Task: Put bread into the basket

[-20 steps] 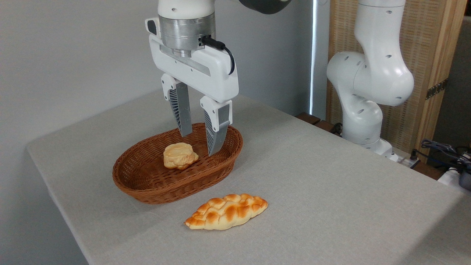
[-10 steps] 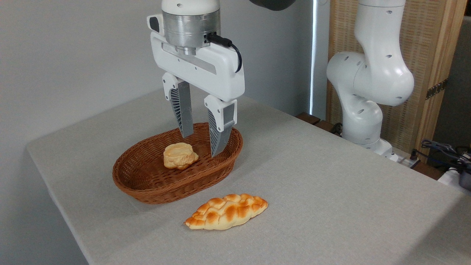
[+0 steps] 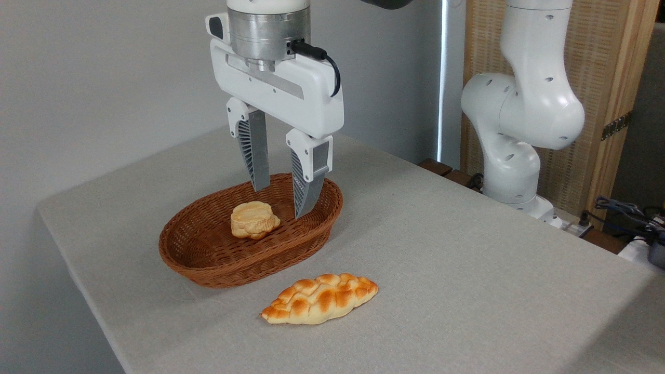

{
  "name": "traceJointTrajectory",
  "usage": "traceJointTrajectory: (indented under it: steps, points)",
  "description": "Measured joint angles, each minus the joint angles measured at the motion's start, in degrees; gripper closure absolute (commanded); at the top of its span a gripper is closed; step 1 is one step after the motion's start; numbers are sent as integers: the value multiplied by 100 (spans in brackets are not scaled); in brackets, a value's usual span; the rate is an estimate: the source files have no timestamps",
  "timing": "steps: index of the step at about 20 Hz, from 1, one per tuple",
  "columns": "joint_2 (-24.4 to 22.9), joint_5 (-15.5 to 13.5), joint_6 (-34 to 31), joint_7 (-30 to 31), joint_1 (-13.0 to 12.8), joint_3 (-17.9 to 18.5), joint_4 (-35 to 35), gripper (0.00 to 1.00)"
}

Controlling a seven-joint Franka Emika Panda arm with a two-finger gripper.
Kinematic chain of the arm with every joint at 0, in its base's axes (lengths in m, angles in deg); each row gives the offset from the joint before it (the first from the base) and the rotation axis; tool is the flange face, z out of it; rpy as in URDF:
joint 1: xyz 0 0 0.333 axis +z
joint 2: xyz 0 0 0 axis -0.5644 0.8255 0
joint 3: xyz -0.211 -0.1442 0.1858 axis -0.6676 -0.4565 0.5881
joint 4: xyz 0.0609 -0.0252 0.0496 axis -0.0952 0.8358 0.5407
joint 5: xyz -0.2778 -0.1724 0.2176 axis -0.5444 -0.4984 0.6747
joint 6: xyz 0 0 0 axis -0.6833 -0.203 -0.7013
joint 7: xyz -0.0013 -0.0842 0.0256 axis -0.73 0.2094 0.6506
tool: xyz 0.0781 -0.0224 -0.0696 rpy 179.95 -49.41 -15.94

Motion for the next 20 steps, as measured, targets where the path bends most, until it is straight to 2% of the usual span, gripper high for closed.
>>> traceJointTrajectory:
  steps: [14, 20]
  points:
    - [-2, 0, 0, 1, 7, 28, -17, 0]
    - [0, 1, -14, -39, 19, 158, -17, 0]
